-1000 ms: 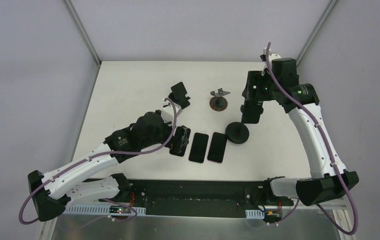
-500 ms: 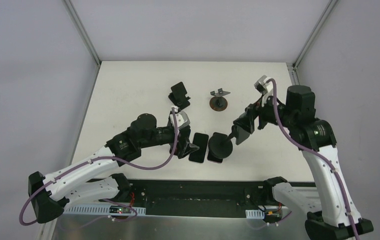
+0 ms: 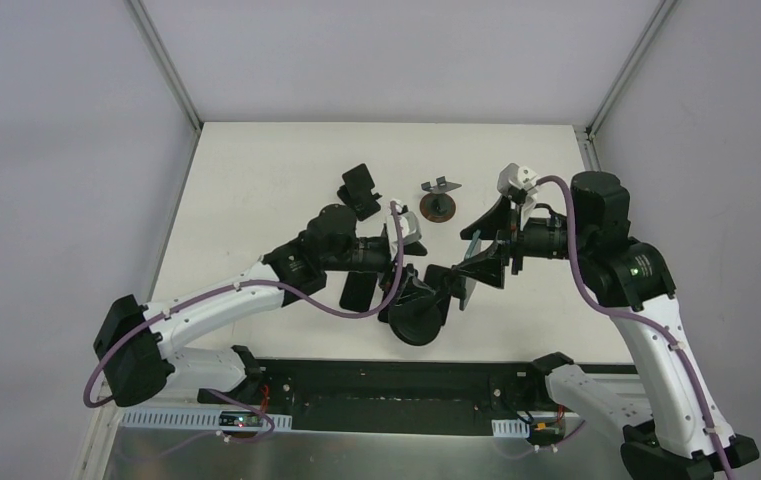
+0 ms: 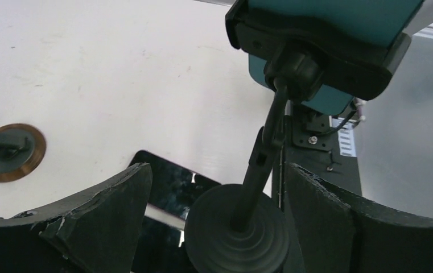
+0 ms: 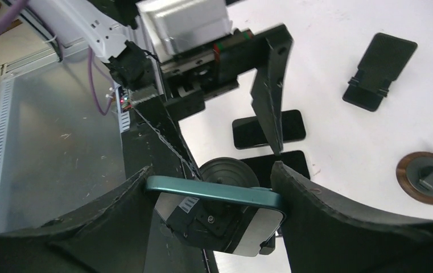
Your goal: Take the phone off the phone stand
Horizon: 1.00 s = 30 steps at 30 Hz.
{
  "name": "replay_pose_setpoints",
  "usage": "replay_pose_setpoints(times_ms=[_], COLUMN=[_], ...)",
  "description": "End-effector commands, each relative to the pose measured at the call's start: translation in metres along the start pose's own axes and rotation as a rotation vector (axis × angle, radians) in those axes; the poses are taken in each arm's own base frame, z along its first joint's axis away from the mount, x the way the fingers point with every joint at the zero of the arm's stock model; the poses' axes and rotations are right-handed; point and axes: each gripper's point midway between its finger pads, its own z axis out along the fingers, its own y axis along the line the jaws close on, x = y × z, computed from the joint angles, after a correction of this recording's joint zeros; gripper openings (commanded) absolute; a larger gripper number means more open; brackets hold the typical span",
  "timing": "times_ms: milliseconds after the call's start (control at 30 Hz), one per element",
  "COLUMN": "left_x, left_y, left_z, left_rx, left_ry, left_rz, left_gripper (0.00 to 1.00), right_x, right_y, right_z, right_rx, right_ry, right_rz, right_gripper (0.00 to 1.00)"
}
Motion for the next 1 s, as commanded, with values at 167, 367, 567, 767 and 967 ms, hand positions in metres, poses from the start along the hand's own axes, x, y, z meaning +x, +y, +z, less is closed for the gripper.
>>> replay_pose_setpoints(times_ms=[167,367,567,767,967], left_x=[-0.059,-0.063,-0.055,-0.056,-0.063], left_y=[-0.036,-0.055,-0.061,-0.062,-0.057], left_z=[0.012,0.016,0.020,0.023,0.029], left_rx=[0.217,0.320,0.367,0.380,0.352], left_ry=[-0.157,-0.155,-0.132,-0.126,-0.125], left_rz=[0.055,0.057,0.033,0.020,-0.041], left_gripper=[0.87,0.75,0.55,0.43,0.00], right_x=[-0.048,-0.047,-0.046,-0.043,-0.039], right_y=[0.033,0.034,0.038,0.042,0.042], right_z=[-0.002,0.004,0.004,0.003,0.003], right_rx=[-0.158,-0.173,-0.188,-0.202,-0.189], right_ry=[-0.118,-0.102,-0.102,-0.098,-0.092], right_rz=[-0.197,-0.202,-0.208,-0.204,-0.184], right_gripper=[0.00,0.00,0.00,0.00,0.11])
